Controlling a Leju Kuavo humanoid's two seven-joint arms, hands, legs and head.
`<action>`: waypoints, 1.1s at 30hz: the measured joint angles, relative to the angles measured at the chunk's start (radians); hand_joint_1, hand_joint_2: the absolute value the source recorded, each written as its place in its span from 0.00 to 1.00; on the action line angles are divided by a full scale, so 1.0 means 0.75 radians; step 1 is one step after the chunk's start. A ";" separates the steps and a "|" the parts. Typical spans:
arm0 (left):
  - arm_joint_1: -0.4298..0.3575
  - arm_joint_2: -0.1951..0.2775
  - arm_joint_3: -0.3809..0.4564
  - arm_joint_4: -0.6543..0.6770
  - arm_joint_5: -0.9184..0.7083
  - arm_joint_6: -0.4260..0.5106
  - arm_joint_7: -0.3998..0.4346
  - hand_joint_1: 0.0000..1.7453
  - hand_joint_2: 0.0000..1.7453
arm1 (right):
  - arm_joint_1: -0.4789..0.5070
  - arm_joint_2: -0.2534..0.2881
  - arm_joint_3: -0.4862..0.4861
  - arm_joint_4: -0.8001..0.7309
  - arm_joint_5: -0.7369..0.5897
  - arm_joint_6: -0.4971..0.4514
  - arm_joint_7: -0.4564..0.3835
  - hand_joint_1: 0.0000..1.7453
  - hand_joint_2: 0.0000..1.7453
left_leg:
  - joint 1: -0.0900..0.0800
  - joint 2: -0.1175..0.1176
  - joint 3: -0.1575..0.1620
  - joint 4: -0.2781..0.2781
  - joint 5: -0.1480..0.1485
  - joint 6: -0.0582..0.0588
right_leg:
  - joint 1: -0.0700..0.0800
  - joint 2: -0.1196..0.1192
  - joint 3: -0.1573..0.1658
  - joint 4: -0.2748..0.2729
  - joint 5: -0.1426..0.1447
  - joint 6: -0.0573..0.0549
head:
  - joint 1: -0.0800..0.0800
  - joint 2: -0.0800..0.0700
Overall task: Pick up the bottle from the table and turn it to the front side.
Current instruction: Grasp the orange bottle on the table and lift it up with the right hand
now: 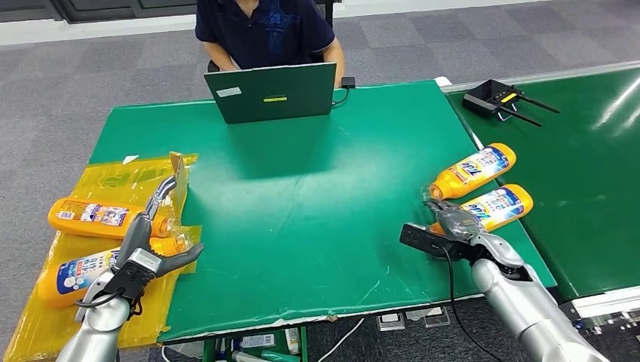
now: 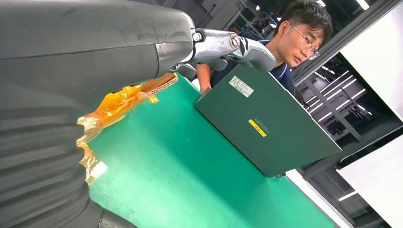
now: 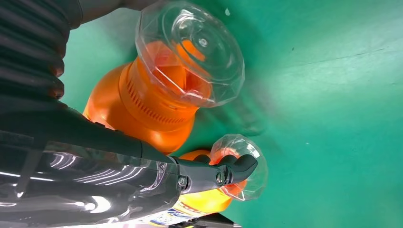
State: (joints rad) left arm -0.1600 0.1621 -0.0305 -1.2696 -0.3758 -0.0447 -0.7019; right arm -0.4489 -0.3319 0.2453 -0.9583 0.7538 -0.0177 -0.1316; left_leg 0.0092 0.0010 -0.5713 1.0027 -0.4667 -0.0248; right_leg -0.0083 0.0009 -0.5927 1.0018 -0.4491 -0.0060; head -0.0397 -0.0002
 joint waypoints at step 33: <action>0.002 -0.018 0.010 -0.002 -0.007 -0.020 0.000 0.00 1.00 | 0.044 -0.031 0.001 -0.037 -0.006 0.025 0.020 1.00 1.00 | 0.000 0.000 -0.001 0.000 -0.001 0.001 | 0.000 0.000 -0.001 0.000 -0.001 0.001 | 0.000 0.000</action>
State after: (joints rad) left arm -0.1584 0.1490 -0.0233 -1.2710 -0.3812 -0.0595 -0.7022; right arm -0.4157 -0.3550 0.2457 -0.9857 0.7490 0.0007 -0.1167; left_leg 0.0092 0.0010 -0.5722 1.0026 -0.4673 -0.0243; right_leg -0.0082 0.0007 -0.5933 1.0018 -0.4497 -0.0054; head -0.0397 -0.0001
